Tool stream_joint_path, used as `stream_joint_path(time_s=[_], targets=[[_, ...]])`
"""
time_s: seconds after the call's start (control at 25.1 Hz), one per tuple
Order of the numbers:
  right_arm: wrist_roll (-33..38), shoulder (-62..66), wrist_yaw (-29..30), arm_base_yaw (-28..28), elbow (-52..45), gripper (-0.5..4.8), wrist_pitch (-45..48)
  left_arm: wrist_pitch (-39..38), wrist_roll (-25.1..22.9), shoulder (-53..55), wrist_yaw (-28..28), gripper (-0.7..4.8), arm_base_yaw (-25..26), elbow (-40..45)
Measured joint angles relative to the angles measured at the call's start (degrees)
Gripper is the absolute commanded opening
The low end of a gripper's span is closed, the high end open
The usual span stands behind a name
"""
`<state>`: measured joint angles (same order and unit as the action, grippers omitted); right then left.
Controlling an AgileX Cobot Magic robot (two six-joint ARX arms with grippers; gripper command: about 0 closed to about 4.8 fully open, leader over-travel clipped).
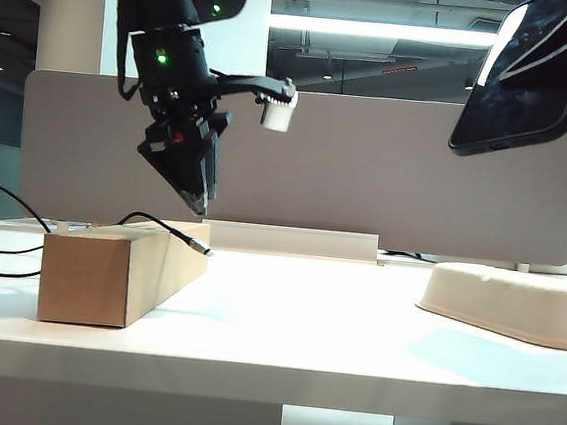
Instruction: Pick up the charging cable and the phone, plug the charging cable into the charging port on the phone, and finally place them back on the table.
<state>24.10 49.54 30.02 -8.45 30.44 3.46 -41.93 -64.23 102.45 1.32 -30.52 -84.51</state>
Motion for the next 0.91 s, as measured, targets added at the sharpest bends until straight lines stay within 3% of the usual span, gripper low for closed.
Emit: stream_joint_path(time_s=[0.2, 0.6, 0.76, 0.84, 0.91], targets=[[-0.20, -0.02, -0.02, 0.02, 0.00, -0.08, -1.81, -2.71, -3.06, 3.08, 2.16, 1.93, -0.55, -2.23], [-0.24, -0.55, -0.02, 0.02, 0.00, -0.08, -2.89, -2.51, -3.28, 6.19, 4.17, 1.88, -1.99, -2.25], [-1.27, -0.57, -0.02, -0.02, 0.00, -0.08, -2.95, -2.86, -3.28, 7.72, 7.58, 1.80, -2.32, -2.29], [-1.29, -0.57, -0.02, -0.02, 0.00, -0.08, -2.97, -2.99, -3.28, 7.87, 7.98, 1.61, -2.25, -2.29], [-1.29, -0.57, 0.00, -0.02, 0.00, -0.08, -2.95, -2.91, -3.30, 7.85, 7.98, 0.76, -2.23, -2.29]])
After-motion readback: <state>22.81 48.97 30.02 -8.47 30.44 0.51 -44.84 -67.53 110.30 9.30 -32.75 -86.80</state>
